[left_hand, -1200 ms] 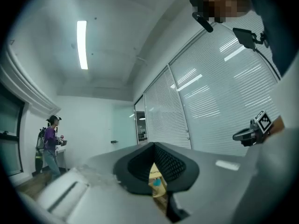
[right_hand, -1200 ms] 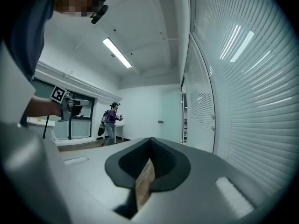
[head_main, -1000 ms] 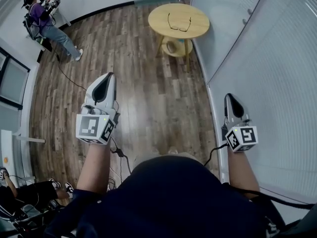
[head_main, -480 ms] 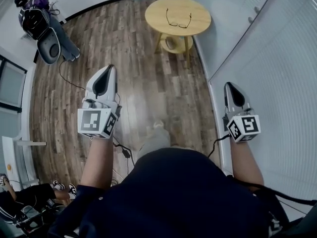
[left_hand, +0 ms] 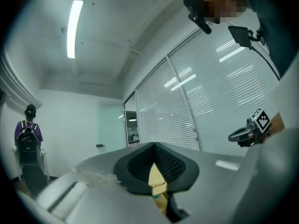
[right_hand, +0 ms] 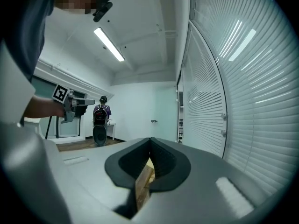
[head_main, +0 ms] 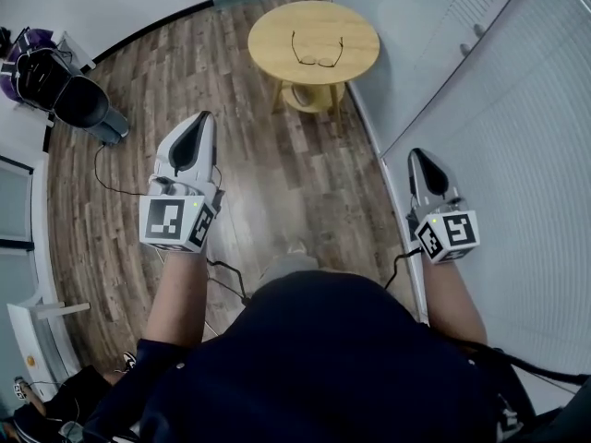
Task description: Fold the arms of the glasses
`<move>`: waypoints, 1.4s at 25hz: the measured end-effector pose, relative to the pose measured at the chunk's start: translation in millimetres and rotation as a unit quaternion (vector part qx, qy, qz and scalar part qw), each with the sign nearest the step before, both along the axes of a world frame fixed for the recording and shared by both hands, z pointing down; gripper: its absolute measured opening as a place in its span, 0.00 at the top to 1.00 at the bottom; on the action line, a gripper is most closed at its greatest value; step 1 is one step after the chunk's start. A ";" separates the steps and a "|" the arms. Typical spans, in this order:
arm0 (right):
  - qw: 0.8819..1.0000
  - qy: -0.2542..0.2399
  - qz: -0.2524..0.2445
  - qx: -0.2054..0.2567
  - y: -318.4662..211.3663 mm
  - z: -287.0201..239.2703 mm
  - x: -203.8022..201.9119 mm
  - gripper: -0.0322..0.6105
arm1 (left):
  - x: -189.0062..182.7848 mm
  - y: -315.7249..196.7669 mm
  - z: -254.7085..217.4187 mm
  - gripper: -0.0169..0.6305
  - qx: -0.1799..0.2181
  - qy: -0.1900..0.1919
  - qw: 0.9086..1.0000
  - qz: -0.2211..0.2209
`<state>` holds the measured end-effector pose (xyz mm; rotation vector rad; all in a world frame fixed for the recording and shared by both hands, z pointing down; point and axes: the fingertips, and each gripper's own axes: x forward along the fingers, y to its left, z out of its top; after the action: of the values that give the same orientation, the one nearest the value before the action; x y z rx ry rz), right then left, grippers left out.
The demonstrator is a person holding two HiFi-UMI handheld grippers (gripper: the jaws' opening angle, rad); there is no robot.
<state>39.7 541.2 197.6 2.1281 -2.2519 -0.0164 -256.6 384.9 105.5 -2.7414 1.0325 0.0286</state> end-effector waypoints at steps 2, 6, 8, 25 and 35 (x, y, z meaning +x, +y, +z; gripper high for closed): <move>1.000 -0.002 0.011 -0.001 -14.5 -1.1 2.1 0.94 | 3.5 -20.8 0.1 0.97 -0.002 0.002 1.000 0.008; 0.999 -0.002 0.032 -0.002 -40.7 -1.7 2.8 0.94 | 9.2 -56.0 -0.3 0.97 -0.004 0.001 1.000 0.028; 0.999 -0.006 0.040 -0.002 -53.7 0.0 5.2 0.94 | 11.8 -72.6 1.3 0.97 -0.005 0.002 0.999 0.032; 1.000 -0.013 0.015 -0.010 -192.4 2.3 53.1 0.94 | 63.3 -195.1 11.0 0.97 -0.022 -0.009 0.999 0.025; 0.999 -0.022 -0.027 -0.002 -298.9 3.3 103.0 0.94 | 102.7 -270.6 -2.1 0.97 -0.010 -0.016 1.000 -0.019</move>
<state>142.6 242.3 200.9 2.0856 -2.3303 0.0345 -153.9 114.3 103.5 -2.7295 1.0829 -0.0313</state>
